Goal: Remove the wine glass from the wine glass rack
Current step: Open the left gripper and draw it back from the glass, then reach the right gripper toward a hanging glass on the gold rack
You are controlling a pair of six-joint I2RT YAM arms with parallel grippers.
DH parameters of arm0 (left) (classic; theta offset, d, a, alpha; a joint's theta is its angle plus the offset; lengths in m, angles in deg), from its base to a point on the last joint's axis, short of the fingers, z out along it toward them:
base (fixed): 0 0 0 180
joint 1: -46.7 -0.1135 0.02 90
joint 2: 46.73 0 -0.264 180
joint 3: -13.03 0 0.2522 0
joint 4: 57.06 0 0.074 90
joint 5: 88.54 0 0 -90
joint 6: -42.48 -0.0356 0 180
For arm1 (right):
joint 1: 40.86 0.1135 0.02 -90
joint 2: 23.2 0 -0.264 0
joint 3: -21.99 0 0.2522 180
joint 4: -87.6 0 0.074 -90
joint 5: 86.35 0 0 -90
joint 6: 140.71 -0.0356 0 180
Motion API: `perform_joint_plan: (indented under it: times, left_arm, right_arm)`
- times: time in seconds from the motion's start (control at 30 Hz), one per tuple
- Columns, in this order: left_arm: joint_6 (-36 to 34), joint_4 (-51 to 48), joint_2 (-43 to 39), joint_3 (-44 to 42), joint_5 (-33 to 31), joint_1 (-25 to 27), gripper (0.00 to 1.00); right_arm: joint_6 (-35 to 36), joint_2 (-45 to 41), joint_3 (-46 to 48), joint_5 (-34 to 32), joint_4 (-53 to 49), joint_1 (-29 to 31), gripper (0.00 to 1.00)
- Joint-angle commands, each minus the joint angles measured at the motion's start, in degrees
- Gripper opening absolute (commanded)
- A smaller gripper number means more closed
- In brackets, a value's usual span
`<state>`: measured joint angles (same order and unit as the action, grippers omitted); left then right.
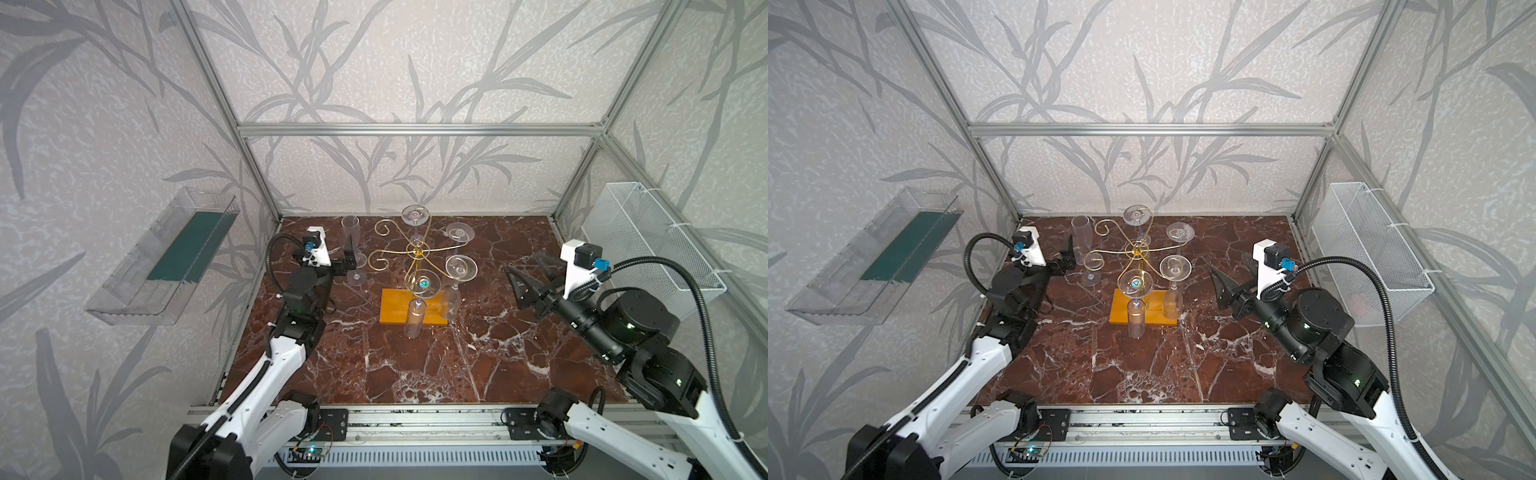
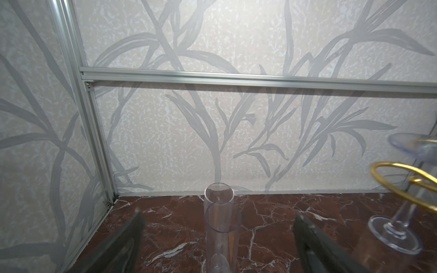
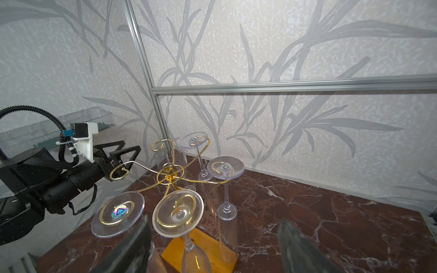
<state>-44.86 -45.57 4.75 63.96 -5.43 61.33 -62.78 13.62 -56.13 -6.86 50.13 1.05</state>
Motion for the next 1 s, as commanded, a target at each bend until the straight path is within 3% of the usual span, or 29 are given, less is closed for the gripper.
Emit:
perform_joint_plan:
  times: [0.0,0.3,0.6,0.97]
  left_arm:
    - [3.49,-16.81,-6.54,2.15,3.61,0.1,0.99]
    - [9.65,-31.43,-17.38,4.93,6.87,0.11,0.99]
    - [13.38,-33.46,-23.93,2.12,6.56,0.12,0.99]
    - [15.71,-36.59,-26.17,1.24,6.03,0.18,0.99]
  right_arm:
    - [-8.35,0.59,-1.86,2.2,-3.12,-0.21,0.82]
    - [-20.59,4.56,-2.45,10.83,-0.26,-0.25,0.81]
    - [-39.7,6.9,3.82,19.66,10.66,0.01,0.73]
    - [-45.3,5.7,5.83,17.53,9.7,3.57,0.68]
